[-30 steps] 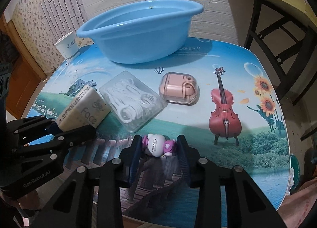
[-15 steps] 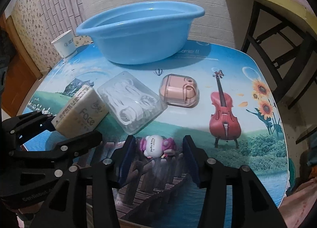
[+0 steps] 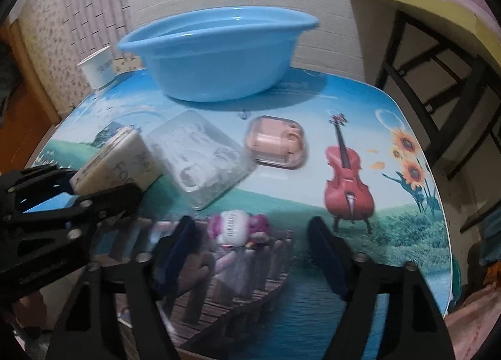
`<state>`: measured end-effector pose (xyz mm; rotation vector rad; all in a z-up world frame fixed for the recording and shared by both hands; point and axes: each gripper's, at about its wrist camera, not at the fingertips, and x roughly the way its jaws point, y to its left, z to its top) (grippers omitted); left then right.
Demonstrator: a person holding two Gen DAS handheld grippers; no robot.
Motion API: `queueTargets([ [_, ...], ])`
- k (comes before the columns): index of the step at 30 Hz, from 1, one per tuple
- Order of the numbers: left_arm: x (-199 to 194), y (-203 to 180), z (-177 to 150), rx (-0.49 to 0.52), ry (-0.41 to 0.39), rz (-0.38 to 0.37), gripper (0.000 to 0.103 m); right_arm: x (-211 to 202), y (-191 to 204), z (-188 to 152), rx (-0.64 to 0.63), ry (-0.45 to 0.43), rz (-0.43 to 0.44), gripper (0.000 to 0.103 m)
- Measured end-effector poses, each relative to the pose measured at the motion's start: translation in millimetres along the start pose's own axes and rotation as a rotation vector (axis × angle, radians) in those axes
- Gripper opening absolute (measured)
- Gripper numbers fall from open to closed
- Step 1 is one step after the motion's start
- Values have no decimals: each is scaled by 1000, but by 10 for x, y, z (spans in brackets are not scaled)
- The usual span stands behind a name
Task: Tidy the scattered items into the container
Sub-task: 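Hold the tissue pack in the left gripper while the right grasps the Hello Kitty figure, then carry tissue pack and Hello Kitty figure into the basin and open both grippers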
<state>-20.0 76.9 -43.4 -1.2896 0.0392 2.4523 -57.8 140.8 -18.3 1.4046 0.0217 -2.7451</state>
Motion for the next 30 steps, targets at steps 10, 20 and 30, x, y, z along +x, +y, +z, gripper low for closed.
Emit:
queueTargets([
  [10,-105,11,-27,-3,-19,-5,18,-37,13,7,6,14,24,37],
  [20,-465,88,145,-27,-94,12,18,-256,64,135,10,-32,35,37],
  [30,-800,115,544,-23,-141,-6,18,-564,126,537,-22,-109,71,37],
])
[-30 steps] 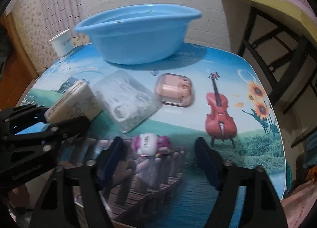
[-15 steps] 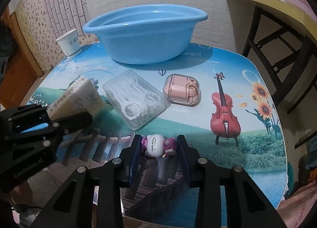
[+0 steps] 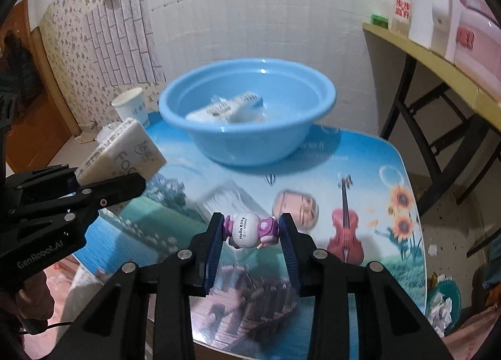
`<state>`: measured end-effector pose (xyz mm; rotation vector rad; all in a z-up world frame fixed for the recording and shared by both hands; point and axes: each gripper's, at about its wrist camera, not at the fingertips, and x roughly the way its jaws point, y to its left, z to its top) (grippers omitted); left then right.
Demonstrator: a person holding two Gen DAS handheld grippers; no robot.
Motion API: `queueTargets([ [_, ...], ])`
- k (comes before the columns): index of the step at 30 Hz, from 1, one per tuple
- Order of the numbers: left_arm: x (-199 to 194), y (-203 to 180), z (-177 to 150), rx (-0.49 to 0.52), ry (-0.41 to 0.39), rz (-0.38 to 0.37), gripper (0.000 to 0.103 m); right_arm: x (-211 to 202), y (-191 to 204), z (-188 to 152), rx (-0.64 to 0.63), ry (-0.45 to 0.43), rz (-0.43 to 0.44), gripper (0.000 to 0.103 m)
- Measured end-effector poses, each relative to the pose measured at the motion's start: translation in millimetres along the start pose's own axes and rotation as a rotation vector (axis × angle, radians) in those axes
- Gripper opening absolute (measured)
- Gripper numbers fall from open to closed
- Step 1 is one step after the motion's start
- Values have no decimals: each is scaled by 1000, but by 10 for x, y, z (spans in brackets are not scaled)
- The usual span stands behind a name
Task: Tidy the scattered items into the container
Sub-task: 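Carry tissue pack and Hello Kitty figure into the basin and open both grippers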
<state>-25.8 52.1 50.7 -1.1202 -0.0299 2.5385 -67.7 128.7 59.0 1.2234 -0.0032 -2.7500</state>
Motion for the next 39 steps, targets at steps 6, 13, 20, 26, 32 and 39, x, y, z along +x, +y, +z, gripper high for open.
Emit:
queueTargets([
  [6,-57,69,265,6,-29,14,18,-54,25,287,-17,-31,23,37],
  [13,81,213,518,-14,-27,19,18,25,44,621,-41,-54,41,37],
  [20,326,241,713,5,-11,33,18,250,-10,852,-26,-55,65,37],
  [26,575,301,859,7,10,48,18,519,-22,1017,-37,-53,69,37],
  [32,812,385,968,-2,24,72,19,743,-107,1165,-26,-52,62,37],
  [39,1063,478,1039,-30,43,102,19,991,-216,1282,10,-40,47,37],
])
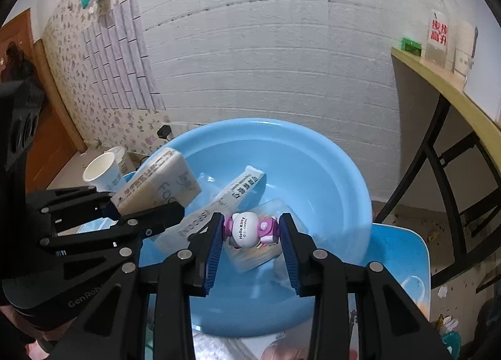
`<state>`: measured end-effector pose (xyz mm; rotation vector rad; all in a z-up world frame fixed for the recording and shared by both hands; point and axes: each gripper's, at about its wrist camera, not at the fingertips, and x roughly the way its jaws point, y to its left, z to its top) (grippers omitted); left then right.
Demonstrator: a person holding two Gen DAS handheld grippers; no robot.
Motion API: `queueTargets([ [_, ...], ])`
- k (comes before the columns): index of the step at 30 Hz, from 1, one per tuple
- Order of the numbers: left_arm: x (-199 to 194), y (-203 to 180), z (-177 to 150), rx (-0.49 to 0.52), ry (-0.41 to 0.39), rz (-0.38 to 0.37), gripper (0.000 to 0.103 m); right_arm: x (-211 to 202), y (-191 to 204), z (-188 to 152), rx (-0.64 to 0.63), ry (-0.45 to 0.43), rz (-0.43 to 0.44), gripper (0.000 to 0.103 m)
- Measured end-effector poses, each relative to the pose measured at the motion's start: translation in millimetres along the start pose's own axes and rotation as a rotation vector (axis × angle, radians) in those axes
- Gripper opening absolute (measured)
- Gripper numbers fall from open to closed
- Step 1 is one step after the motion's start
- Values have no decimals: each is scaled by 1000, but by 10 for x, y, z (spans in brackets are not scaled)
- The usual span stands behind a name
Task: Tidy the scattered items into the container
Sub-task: 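Carry tissue pack and Hello Kitty figure into the basin and open both grippers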
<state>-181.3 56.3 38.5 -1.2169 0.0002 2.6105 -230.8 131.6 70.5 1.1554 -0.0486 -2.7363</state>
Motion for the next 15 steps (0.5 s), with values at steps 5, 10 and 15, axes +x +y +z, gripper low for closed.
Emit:
queueTargets([
  [5,102,-1,23,3,0,16,20,138,-8,-3,-1,19,-5,37],
  [10,88,20,9,11,-25,28,27,218,-13,-38,0,40,-6,37],
  [15,-5,115,2,-7,-54,35,42,239,1,-53,4,51,-7,37],
])
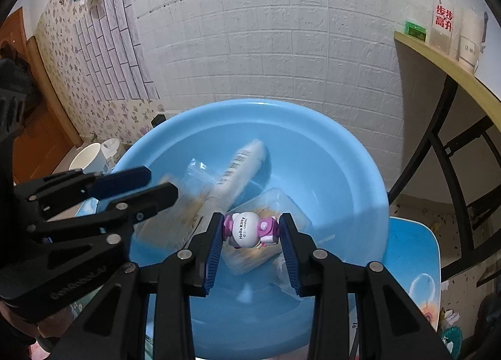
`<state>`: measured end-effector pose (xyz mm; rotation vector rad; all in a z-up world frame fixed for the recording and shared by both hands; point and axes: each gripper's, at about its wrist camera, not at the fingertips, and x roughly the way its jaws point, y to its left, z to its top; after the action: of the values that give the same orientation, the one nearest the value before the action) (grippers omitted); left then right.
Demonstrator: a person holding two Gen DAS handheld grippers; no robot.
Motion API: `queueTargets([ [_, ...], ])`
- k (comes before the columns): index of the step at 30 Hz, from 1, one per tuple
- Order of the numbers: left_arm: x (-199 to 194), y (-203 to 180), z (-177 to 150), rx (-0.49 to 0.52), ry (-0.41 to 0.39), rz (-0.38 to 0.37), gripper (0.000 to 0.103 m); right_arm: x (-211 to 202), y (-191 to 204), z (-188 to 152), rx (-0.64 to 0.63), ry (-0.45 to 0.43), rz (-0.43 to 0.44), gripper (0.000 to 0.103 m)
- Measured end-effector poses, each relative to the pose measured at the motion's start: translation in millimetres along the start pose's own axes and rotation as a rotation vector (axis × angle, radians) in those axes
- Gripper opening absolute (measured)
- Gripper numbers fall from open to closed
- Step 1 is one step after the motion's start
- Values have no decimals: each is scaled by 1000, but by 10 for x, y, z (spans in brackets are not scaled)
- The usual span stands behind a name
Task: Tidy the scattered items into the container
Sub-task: 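Carry tissue pack and Hello Kitty figure into the basin and open both grippers, then withdraw both grippers from the basin back over the table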
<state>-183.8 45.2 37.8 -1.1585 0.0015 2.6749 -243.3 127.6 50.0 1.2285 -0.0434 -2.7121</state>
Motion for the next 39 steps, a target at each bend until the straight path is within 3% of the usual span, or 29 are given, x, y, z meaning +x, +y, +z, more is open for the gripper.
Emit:
queueTargets([
  [4,-70,82,-13,-35,-13,14,53,-6,17,-3,-2,4,-3,37],
  [6,-119,124,-26,-50,-22,25,70,-8,33,1,-5,7,-5,37],
  [10,-239,164,-53,-56,-57,61,83,-4,42,26,-7,19,1,38],
  [11,-261,173,-60,-56,-57,63,89,-15,42,29,-5,19,1,39],
  [14,-346,183,-91,-68,-66,68,97,-86,71,17,-12,7,-10,59],
  [16,-398,197,-109,-77,-70,69,99,-143,87,1,-21,-1,-24,72],
  [17,-421,205,-116,-83,-71,72,100,-169,88,-3,-23,-4,-29,74],
  [30,-740,77,-407,-67,-48,114,103,-624,72,-241,15,-36,-27,75],
  [34,-872,0,-520,-59,-57,109,103,-783,25,-400,44,-53,-46,93],
  [39,-1000,-60,-685,-101,-73,68,103,-940,23,-624,59,-54,-47,94],
])
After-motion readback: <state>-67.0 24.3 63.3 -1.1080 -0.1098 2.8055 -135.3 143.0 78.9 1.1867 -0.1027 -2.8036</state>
